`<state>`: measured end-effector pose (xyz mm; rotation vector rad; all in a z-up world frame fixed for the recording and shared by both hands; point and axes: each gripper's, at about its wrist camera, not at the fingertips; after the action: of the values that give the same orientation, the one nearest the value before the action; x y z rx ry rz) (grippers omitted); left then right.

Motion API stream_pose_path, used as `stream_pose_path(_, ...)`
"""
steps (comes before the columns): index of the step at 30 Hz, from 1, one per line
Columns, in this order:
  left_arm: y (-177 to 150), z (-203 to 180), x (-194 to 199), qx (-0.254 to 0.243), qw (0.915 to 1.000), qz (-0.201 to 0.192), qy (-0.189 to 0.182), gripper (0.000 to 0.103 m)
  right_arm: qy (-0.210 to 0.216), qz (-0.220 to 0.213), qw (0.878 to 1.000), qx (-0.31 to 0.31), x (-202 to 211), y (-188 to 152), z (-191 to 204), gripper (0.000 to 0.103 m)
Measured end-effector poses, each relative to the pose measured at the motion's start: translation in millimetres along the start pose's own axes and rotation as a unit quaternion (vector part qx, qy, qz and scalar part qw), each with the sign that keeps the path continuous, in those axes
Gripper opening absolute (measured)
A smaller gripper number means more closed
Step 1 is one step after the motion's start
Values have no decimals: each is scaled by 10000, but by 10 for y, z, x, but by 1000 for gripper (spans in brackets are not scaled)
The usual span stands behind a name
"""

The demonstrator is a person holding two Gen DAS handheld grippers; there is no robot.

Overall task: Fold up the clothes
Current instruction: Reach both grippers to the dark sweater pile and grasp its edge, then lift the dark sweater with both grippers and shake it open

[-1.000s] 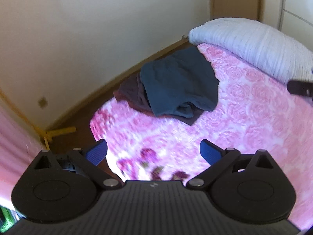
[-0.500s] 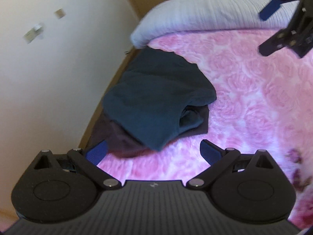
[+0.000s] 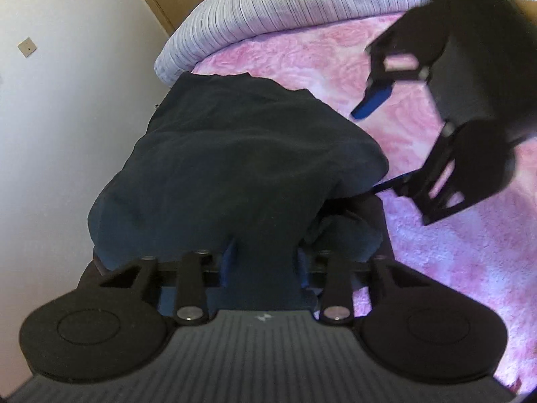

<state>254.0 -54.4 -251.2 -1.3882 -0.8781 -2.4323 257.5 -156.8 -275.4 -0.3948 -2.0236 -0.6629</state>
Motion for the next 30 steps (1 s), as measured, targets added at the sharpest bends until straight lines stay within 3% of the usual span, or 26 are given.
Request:
stream_pose_path(2, -7, 38, 40, -64, 10000, -33, -50, 16, -63, 4, 9999, 98, -15, 12, -54, 51)
stream_pose_path(3, 4, 56, 78, -103, 9999, -44, -68, 15, -95, 5, 9998, 146, -22, 19, -81, 31)
stream_pose_path(4, 17, 81, 121, -134, 9999, -54, -87, 14, -127, 7, 9997, 195, -29, 25, -108, 18)
stream_pose_path(6, 55, 161, 238, -135, 9998, -92, -116, 12, -190, 11, 9994, 293, -44, 37, -162, 12)
stream_pose_path(8, 127, 253, 414, -136, 9997, -173, -119, 11, -259, 8, 9990, 378, -41, 36, -219, 10)
stream_pose_path(14, 420, 329, 1119, -143, 9972, -739, -9, 8, -738, -337, 9967, -43, 941, -688, -501, 6)
stream_pose_path(21, 677, -378, 2208, -390, 9909, -1283, -110, 8, -1292, -737, 9874, -534, 2087, -1534, -830, 5)
stream_pose_path(25, 761, -1261, 3049, -598, 9824, -1594, -769, 8, -1606, -951, 9790, -821, 2752, -2036, -1009, 5)
stream_pose_path(26, 791, -1517, 3238, -670, 9779, -1662, -1079, 8, -1699, -885, 9767, -968, 3012, -2337, -968, 5)
stream_pose_path(28, 850, -2030, 3617, -813, 9657, -1791, -1694, 7, -1884, -754, 9710, -1262, 3531, -2937, -884, 5)
stream_pose_path(30, 918, -2539, 3989, -939, 9482, -1902, -2363, 7, -2079, -584, 9638, -1562, 4005, -3505, -772, 5)
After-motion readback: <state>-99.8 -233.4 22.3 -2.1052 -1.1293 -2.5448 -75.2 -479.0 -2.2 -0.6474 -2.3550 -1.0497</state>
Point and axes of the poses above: each gripper's, at about its wrist camera, not at the fingertips, and x roughly against the way its jaws point, z to its left, y to its top, and after that the axes turned 11 degrees about z, right-handed
